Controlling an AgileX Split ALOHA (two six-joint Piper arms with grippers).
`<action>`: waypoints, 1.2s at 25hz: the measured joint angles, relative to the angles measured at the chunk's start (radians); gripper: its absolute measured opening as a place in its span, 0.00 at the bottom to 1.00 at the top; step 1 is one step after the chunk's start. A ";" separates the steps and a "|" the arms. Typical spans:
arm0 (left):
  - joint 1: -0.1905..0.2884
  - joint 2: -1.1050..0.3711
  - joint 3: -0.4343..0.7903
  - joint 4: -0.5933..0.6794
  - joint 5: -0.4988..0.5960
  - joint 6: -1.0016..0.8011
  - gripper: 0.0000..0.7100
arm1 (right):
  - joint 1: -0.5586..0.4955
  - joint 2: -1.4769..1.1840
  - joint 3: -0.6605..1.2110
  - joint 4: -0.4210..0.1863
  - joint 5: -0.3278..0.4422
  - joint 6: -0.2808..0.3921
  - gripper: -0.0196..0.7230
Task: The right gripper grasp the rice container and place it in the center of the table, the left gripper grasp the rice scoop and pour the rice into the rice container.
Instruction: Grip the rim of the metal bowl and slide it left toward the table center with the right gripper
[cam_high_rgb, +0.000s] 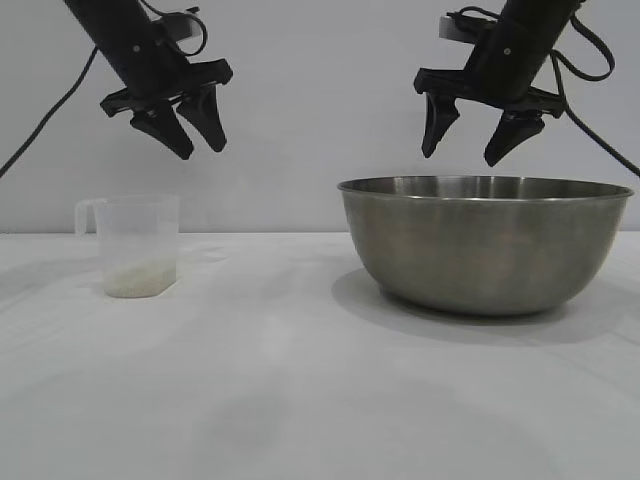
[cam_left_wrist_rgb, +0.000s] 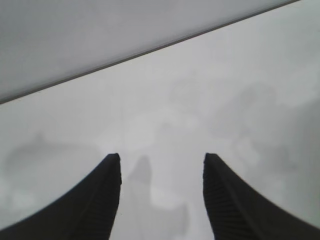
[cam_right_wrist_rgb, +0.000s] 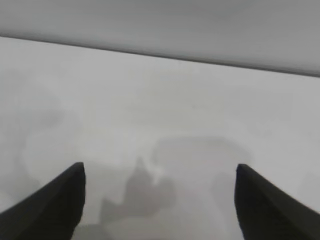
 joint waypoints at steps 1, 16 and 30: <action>0.000 0.000 0.000 0.000 0.000 0.000 0.45 | -0.013 -0.017 0.000 0.000 0.035 0.000 0.73; 0.000 -0.012 0.000 0.008 0.004 0.000 0.45 | -0.074 -0.071 0.006 -0.028 0.399 0.002 0.73; 0.000 -0.014 0.000 0.011 0.014 0.000 0.45 | -0.074 -0.071 0.251 0.023 0.394 -0.028 0.65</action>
